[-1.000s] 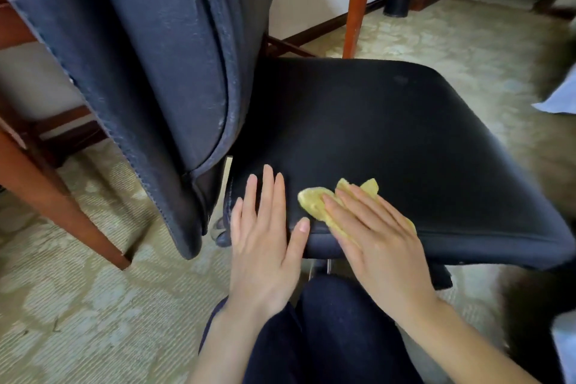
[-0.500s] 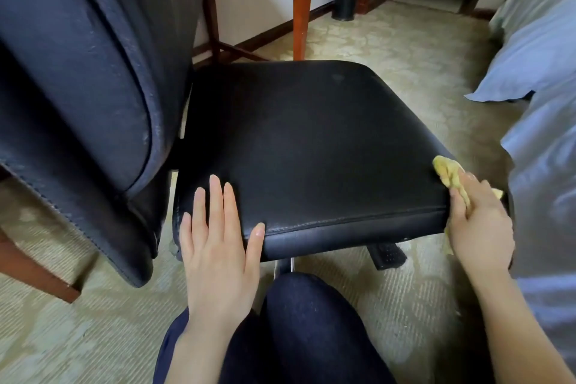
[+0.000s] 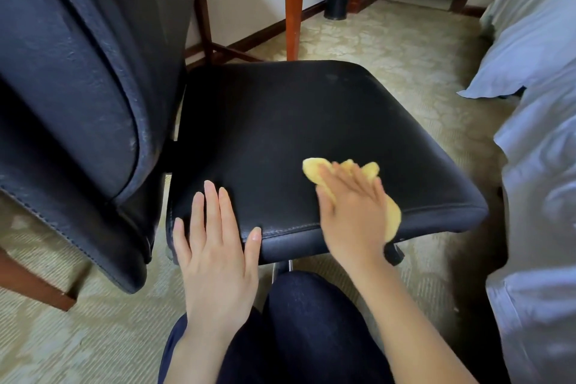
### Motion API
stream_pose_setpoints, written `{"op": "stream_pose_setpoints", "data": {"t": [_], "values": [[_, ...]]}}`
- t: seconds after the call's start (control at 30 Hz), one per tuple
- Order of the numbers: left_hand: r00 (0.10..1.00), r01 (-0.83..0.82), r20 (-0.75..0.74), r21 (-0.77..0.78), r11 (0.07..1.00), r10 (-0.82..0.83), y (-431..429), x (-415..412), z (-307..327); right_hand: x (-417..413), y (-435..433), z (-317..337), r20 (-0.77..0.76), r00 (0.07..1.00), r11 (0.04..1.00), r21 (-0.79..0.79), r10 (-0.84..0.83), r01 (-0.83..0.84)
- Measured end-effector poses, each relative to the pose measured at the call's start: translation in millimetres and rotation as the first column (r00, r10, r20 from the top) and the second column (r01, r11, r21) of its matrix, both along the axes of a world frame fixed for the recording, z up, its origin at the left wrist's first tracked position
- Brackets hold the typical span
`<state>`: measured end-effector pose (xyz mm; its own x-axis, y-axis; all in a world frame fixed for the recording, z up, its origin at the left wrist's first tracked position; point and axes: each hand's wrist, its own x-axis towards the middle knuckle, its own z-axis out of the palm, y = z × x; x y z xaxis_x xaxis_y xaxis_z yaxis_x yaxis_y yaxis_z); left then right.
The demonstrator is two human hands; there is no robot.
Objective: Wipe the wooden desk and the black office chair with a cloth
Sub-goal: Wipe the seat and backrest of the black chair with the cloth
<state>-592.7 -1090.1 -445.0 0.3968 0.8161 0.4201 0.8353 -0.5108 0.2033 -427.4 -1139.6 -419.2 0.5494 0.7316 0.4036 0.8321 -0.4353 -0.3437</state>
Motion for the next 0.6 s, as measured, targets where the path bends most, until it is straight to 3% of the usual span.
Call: {"op": "stream_pose_setpoints", "data": {"t": [0.17,0.33,0.5,0.6], "values": [[1.0,0.004,-0.008,0.008,1.0,-0.004,-0.2,-0.9,-0.1,-1.9,68.2,14.2,0.0,0.974,0.956,-0.187,0.228,-0.224],[1.0,0.007,-0.03,-0.007,1.0,-0.008,0.6,-1.3,-0.1,11.1,155.2,21.6,-0.096,0.914,0.837,-0.373,0.395,-0.4],[1.0,0.006,-0.022,-0.02,1.0,-0.006,1.9,-1.8,-0.1,-1.0,185.1,27.4,0.024,0.845,0.795,-0.355,0.534,-0.492],[1.0,0.017,0.023,-0.04,0.999,-0.016,4.5,-3.1,-1.0,-6.7,171.0,27.1,0.077,0.735,0.689,-0.424,0.673,-0.587]]}}
